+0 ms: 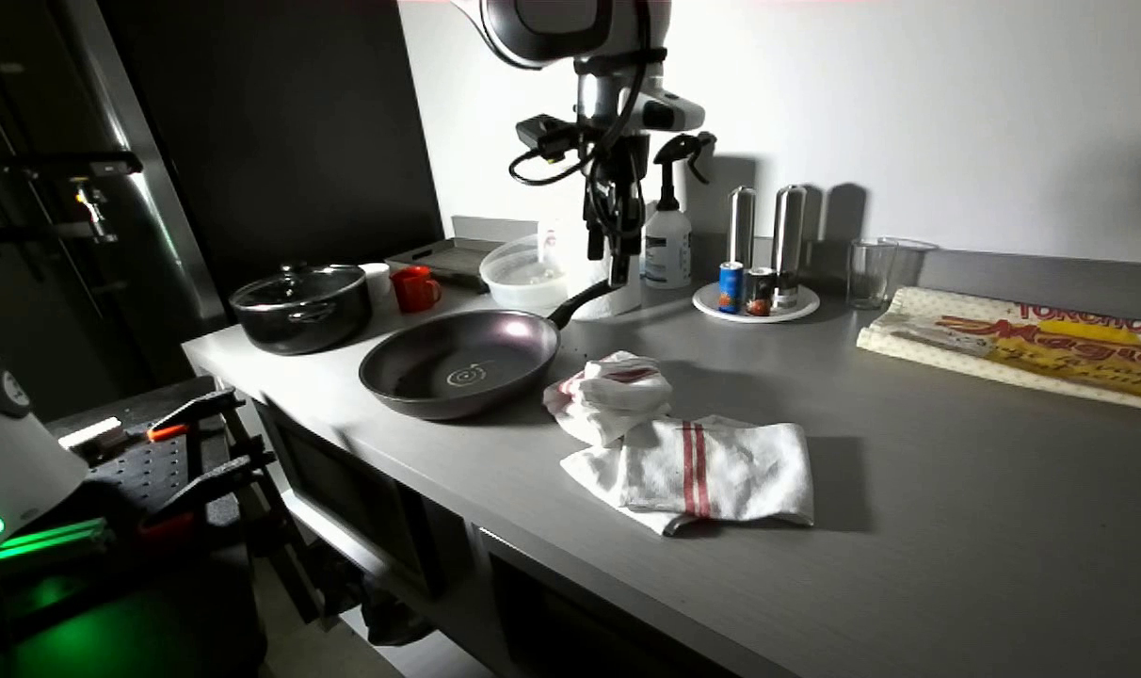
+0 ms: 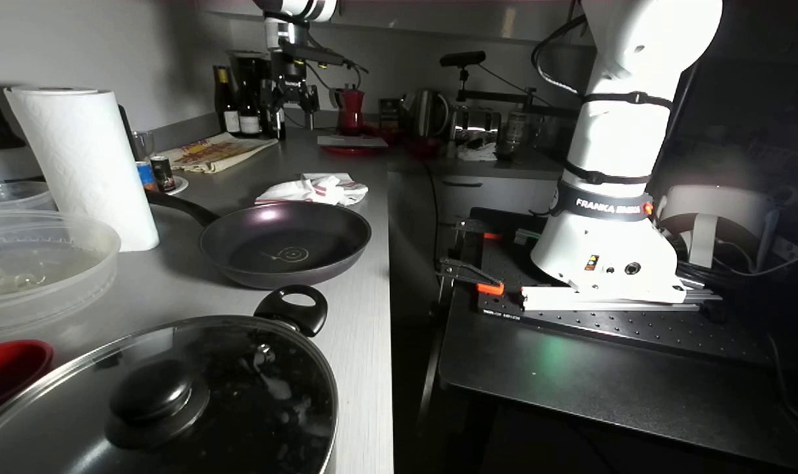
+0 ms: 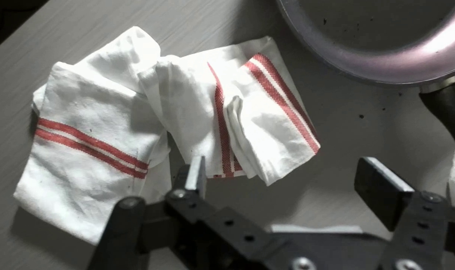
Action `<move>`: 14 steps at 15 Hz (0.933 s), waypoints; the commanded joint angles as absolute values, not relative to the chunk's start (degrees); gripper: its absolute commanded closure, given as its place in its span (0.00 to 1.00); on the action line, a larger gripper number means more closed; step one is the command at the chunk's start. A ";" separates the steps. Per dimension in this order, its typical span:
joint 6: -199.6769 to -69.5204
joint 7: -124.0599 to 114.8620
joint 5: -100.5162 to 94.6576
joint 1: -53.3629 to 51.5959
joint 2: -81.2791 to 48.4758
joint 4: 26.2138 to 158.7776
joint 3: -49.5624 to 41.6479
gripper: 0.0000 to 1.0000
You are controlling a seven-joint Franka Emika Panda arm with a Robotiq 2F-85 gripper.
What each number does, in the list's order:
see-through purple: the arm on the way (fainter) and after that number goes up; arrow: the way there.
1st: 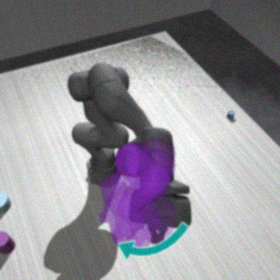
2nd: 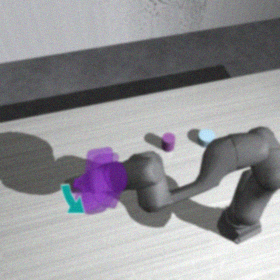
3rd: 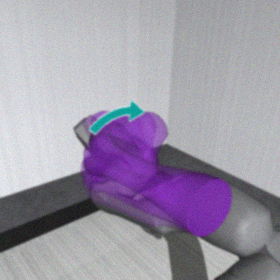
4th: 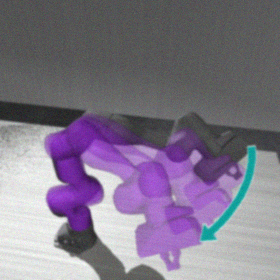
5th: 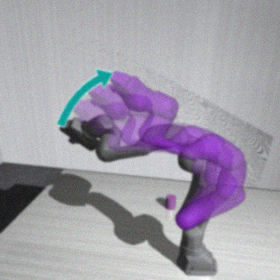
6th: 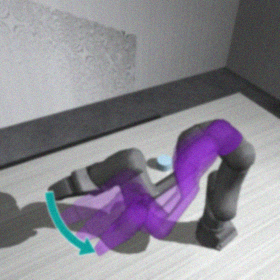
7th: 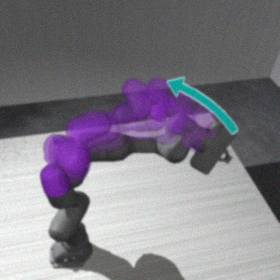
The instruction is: Use the towel next to the pan to wipe inside the pan
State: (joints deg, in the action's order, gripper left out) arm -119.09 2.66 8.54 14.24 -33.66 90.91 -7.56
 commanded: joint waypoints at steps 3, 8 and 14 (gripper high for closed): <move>-121.53 2.50 9.53 15.99 -42.87 84.62 -6.35 0.00; -126.07 2.30 9.39 16.36 -46.57 85.31 -6.12 0.00; -128.59 1.91 9.79 17.05 -49.87 85.80 -5.56 0.00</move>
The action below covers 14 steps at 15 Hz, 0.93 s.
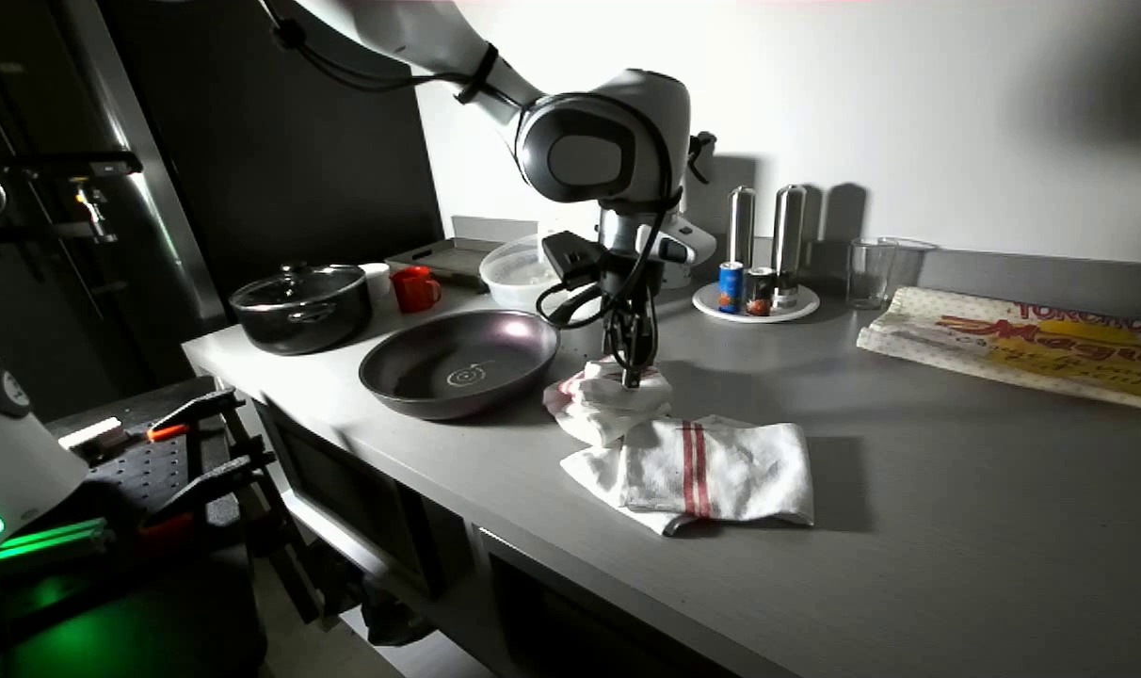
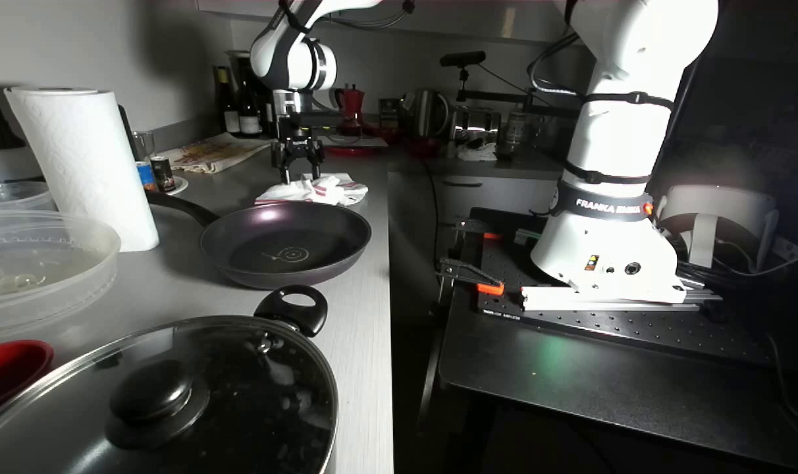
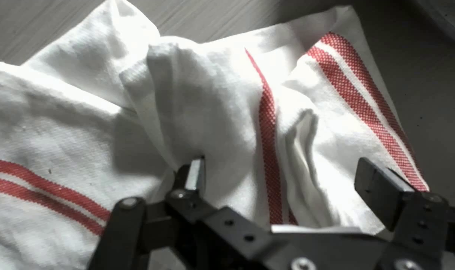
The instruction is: Use the towel next to the pan to wipe inside the pan
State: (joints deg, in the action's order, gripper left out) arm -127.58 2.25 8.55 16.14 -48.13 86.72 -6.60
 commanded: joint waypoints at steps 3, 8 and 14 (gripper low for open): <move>-129.35 1.97 9.96 17.38 -50.45 86.92 -5.28 0.00; -130.58 1.99 10.28 18.02 -50.50 88.24 -5.14 0.00; -130.84 2.15 10.80 18.47 -50.46 88.61 -4.60 0.47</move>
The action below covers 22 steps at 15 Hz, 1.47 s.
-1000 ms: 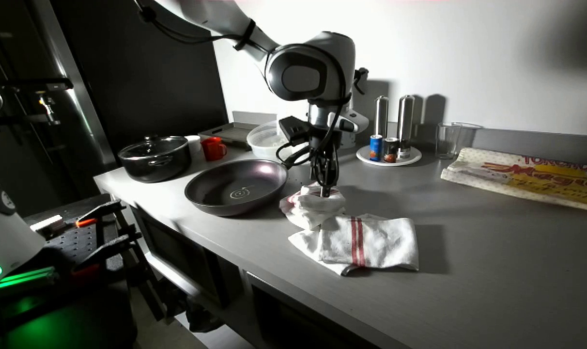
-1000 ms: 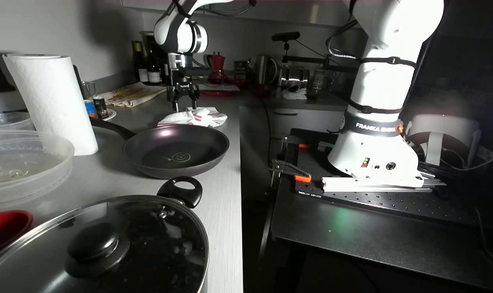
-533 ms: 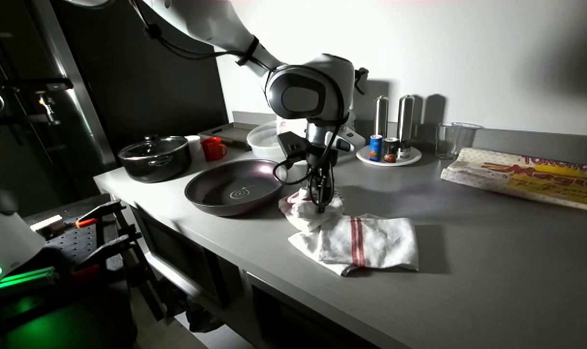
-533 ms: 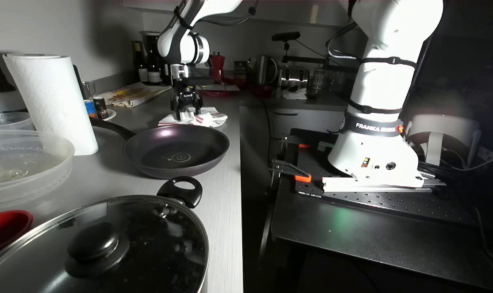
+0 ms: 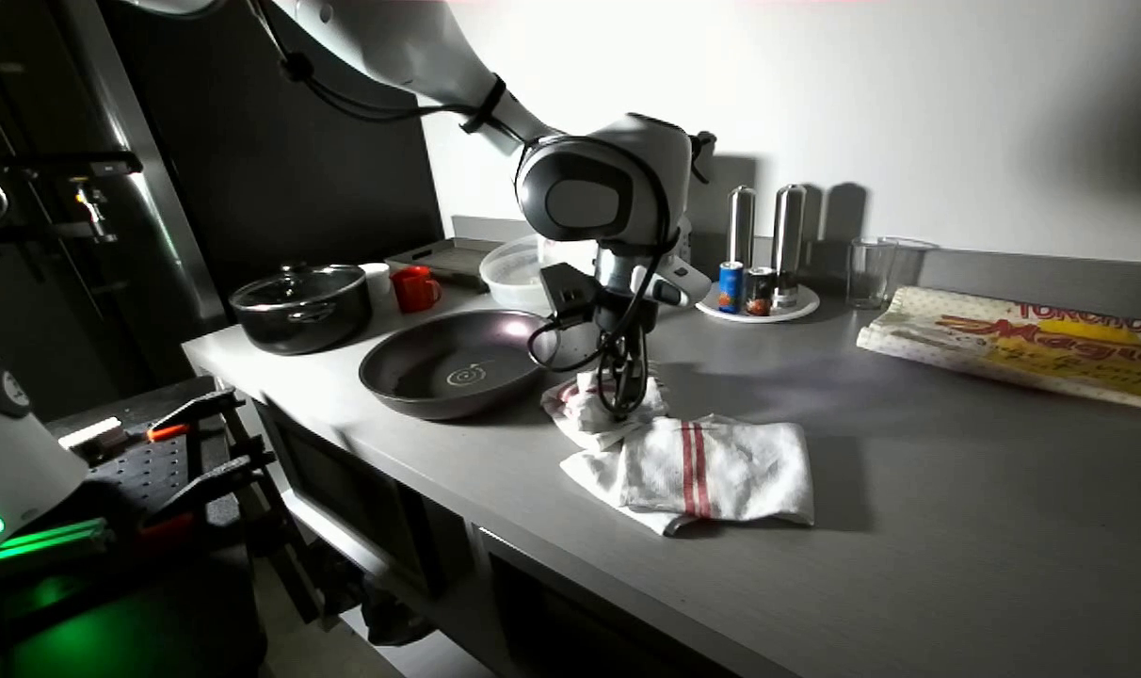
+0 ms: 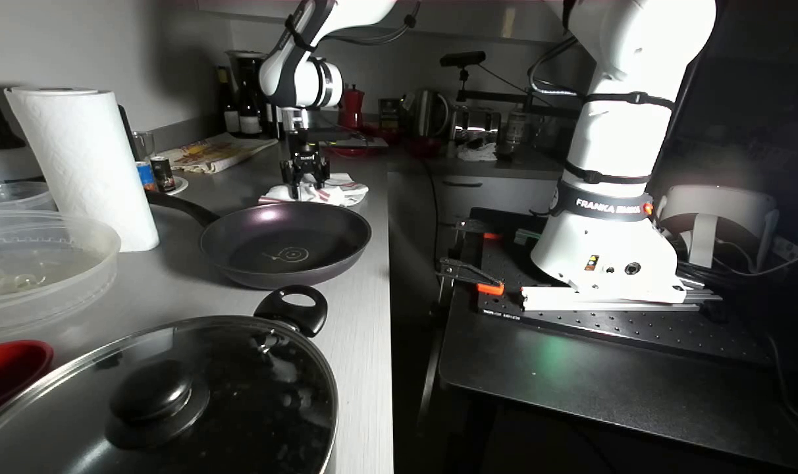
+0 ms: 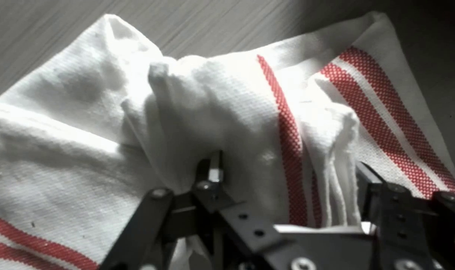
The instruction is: Use the towel next to the pan to wipe inside the pan
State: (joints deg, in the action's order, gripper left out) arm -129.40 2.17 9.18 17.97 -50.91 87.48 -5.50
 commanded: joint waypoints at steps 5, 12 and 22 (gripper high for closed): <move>-131.59 2.42 11.24 18.46 -49.98 89.18 -4.11 0.88; -132.71 4.53 11.93 18.95 -44.82 93.52 -3.00 0.97; -138.62 10.36 12.16 17.77 -25.55 110.23 -1.29 0.97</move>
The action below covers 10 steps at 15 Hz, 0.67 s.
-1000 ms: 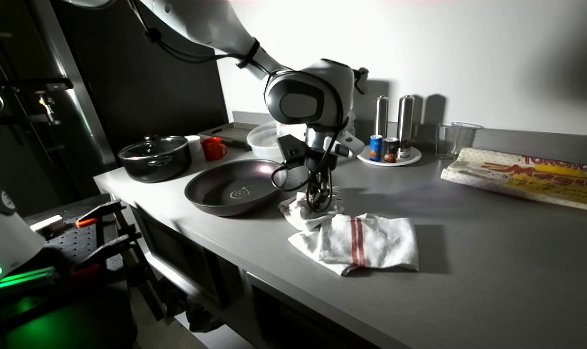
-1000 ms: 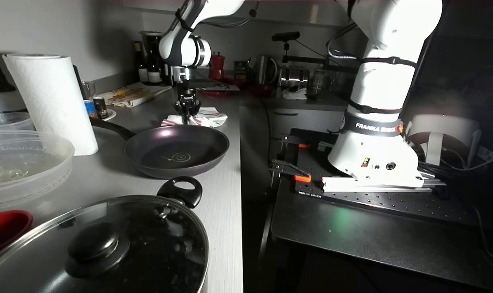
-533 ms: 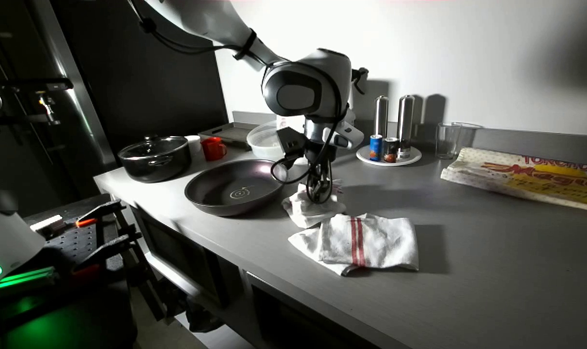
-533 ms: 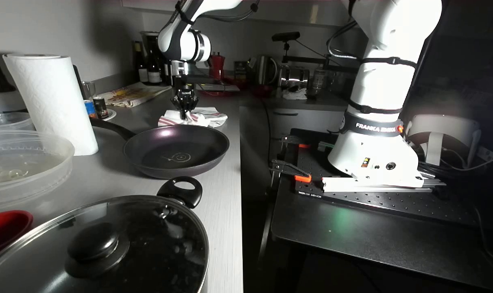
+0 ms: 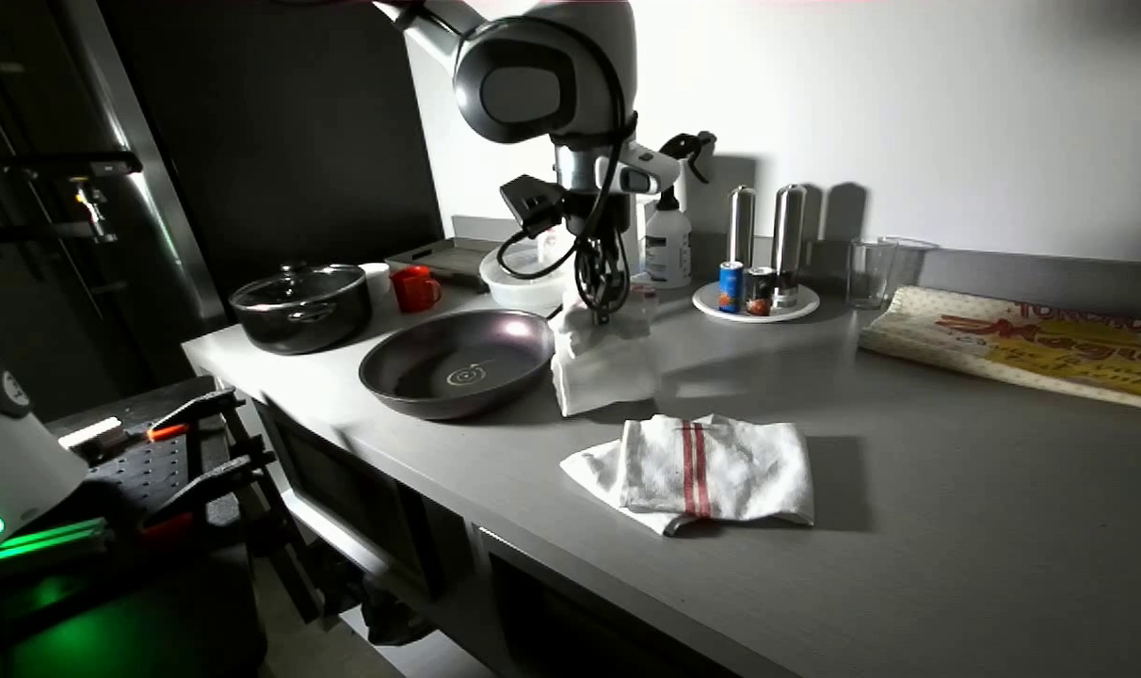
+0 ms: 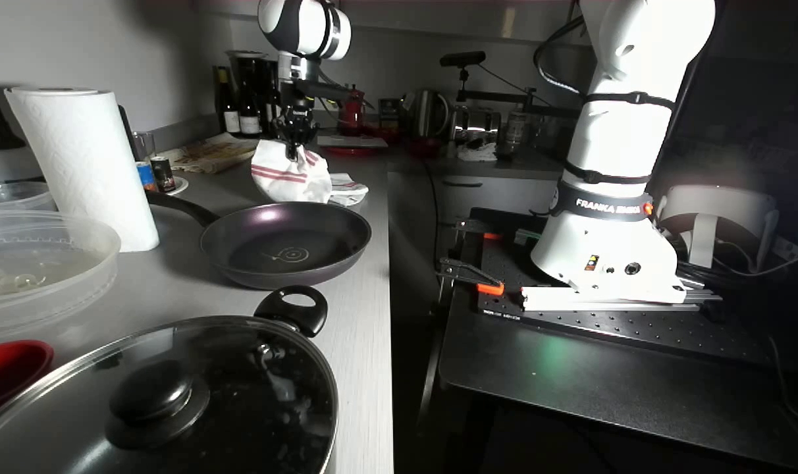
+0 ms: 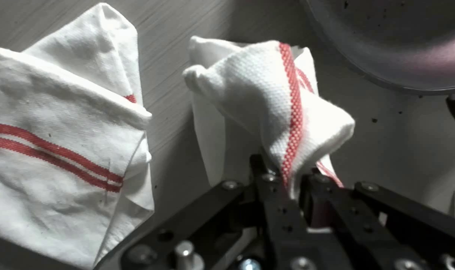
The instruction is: Use the towel next to the pan to wipe inside the pan
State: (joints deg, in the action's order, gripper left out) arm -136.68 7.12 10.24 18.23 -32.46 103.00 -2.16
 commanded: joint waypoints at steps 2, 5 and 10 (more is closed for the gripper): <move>-138.52 11.39 11.81 16.83 -21.95 113.18 -0.93 0.97; -138.23 12.62 11.26 14.94 -16.77 117.23 -0.57 0.97; -138.21 11.85 9.16 9.57 -9.11 124.36 -0.29 0.97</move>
State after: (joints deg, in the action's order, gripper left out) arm -136.90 11.55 10.03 12.55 -15.04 117.93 -0.28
